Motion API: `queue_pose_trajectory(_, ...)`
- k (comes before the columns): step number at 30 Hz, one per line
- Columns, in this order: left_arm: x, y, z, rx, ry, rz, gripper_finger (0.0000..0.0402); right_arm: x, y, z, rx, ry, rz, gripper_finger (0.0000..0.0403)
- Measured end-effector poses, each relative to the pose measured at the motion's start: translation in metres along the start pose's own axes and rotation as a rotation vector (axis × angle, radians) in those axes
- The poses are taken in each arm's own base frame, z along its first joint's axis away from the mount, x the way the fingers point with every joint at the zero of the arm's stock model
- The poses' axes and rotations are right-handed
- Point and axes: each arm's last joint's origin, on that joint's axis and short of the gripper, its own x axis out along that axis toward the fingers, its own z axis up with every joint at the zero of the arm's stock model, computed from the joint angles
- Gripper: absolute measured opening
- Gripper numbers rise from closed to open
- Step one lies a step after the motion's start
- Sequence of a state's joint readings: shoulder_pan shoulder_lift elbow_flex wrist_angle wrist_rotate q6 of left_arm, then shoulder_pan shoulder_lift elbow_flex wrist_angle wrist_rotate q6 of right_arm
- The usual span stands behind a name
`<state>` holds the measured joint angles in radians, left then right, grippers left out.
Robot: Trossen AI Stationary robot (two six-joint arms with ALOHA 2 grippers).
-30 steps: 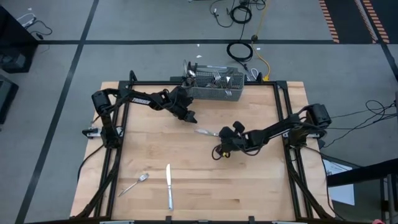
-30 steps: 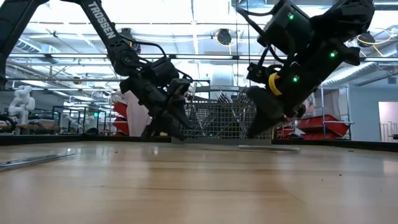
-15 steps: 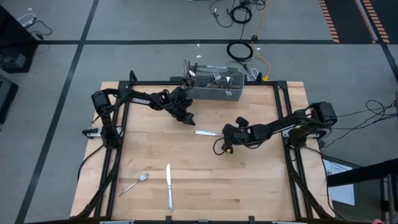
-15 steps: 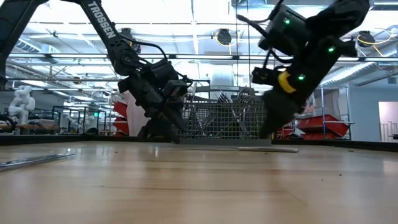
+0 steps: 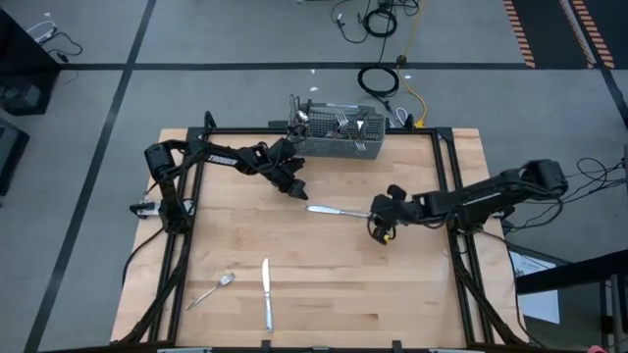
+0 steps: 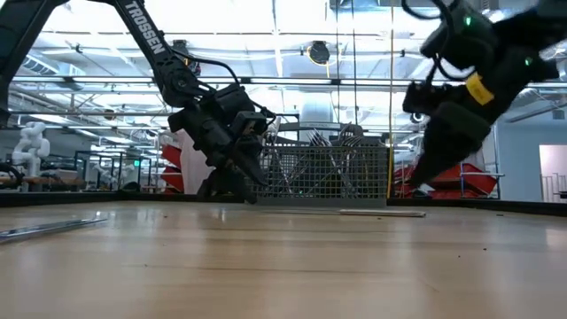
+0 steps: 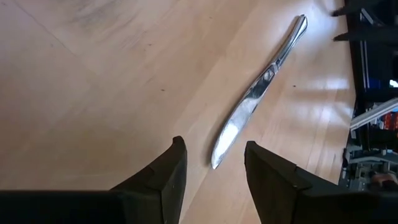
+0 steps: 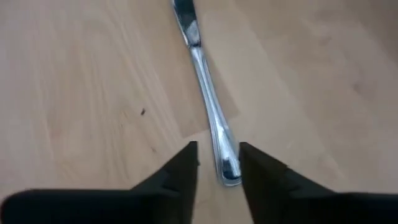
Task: Sort silverware
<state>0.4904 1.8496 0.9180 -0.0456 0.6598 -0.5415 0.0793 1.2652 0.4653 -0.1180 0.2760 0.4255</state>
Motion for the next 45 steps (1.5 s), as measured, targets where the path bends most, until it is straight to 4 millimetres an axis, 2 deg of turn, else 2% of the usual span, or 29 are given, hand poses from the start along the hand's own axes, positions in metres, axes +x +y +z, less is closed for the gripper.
queue_pose_trajectory(5,0.000,0.000,0.000,-0.002,0.001,0.002,0.0165,0.007,-0.007,-0.007,-0.029,-0.127,0.035,0.0185)
queue_pose_trajectory(8,0.000,0.000,0.000,-0.002,0.000,0.003,0.0165,0.013,-0.015,-0.025,-0.058,-0.139,-0.004,0.0212)
queue_pose_trajectory(14,0.000,0.000,0.001,0.000,-0.013,0.018,0.0165,0.022,-0.025,-0.053,-0.118,-0.205,0.008,0.0219)
queue_pose_trajectory(23,0.000,0.001,0.002,0.001,-0.043,0.060,0.0165,0.045,-0.028,-0.061,-0.133,-0.189,0.009,0.0219)
queue_pose_trajectory(27,0.000,0.001,0.001,0.000,-0.042,0.061,0.0165,0.055,-0.030,-0.066,-0.074,-0.171,-0.002,0.0203)
queue_pose_trajectory(34,0.000,0.001,0.001,0.000,-0.040,0.062,0.0165,0.060,-0.029,-0.066,-0.044,-0.207,0.013,0.0157)
queue_pose_trajectory(37,0.000,0.002,0.001,-0.002,-0.038,0.063,0.0165,0.060,-0.028,-0.066,-0.043,-0.206,0.044,0.0122)
queue_pose_trajectory(41,0.000,0.002,0.001,-0.002,-0.038,0.063,0.0165,0.060,-0.027,-0.066,-0.034,-0.204,0.074,0.0037)
queue_pose_trajectory(45,0.000,0.001,0.001,-0.001,-0.033,0.050,0.0165,0.060,-0.025,-0.064,-0.013,-0.211,0.119,0.0029)
